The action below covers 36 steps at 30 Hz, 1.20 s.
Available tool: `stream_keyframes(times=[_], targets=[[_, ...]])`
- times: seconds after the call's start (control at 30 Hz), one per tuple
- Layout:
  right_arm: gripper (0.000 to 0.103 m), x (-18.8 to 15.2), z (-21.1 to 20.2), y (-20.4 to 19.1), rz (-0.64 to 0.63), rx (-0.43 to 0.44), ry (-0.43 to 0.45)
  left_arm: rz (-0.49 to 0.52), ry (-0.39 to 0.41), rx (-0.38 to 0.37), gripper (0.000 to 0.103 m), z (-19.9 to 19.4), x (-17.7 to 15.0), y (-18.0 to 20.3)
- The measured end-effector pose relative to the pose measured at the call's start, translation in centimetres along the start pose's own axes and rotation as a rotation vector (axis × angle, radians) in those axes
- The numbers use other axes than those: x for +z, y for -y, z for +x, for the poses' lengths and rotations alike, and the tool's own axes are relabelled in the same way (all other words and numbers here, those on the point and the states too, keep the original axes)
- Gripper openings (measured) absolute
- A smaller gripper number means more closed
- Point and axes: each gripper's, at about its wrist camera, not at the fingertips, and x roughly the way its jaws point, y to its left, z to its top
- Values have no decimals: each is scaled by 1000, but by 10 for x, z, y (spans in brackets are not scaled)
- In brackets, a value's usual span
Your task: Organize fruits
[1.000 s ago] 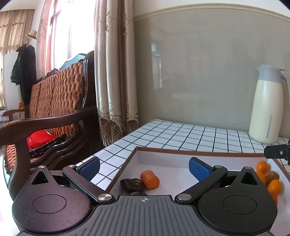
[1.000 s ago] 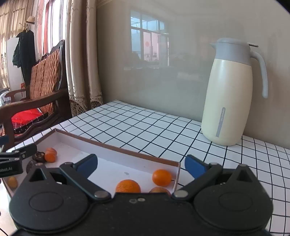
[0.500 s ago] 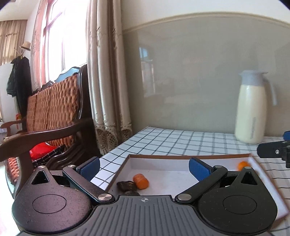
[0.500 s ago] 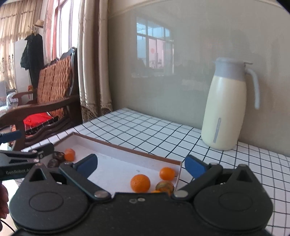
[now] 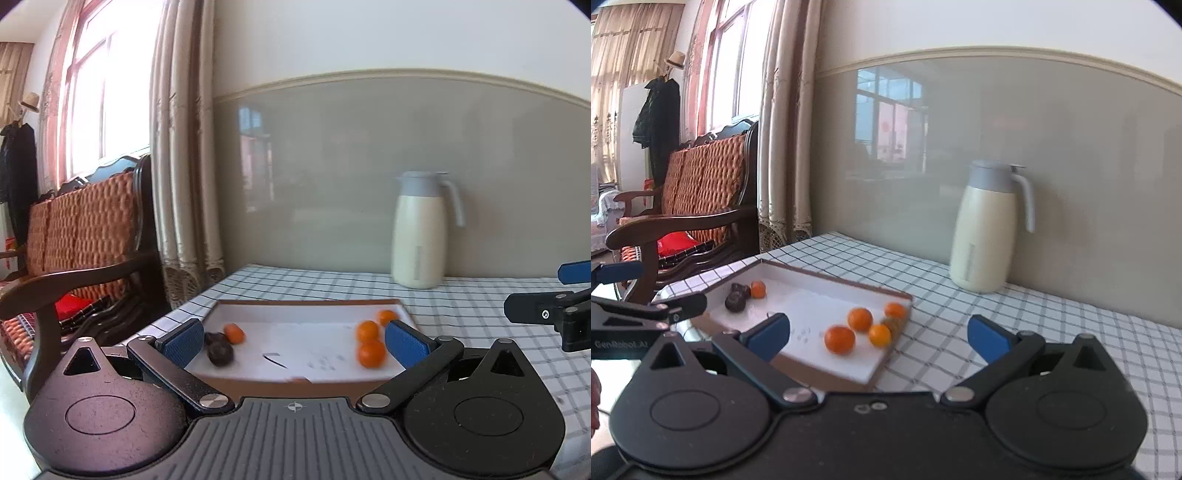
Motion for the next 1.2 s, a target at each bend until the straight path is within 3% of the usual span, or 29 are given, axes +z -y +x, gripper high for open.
stream_keyframes(times=[0.23, 0.33, 0.4, 0.5, 0.77, 1.2], targets=[[97, -53, -56, 4, -2, -111, 18, 0, 38, -37, 103, -53, -29, 13], [97, -58, -64, 3, 3, -146, 33, 2, 46, -57, 103, -69, -44, 19], [97, -61, -75, 2, -4, -168, 92, 25, 47, -54, 103, -72, -52, 24], [97, -62, -69, 10, 42, -182, 74, 30, 86, -57, 103, -77, -53, 26], [97, -69, -69, 27, 187, -155, 86, 2, 63, -38, 103, -72, -58, 18], [97, -69, -62, 6, 85, -162, 64, -20, 66, -29, 103, -70, -58, 12]])
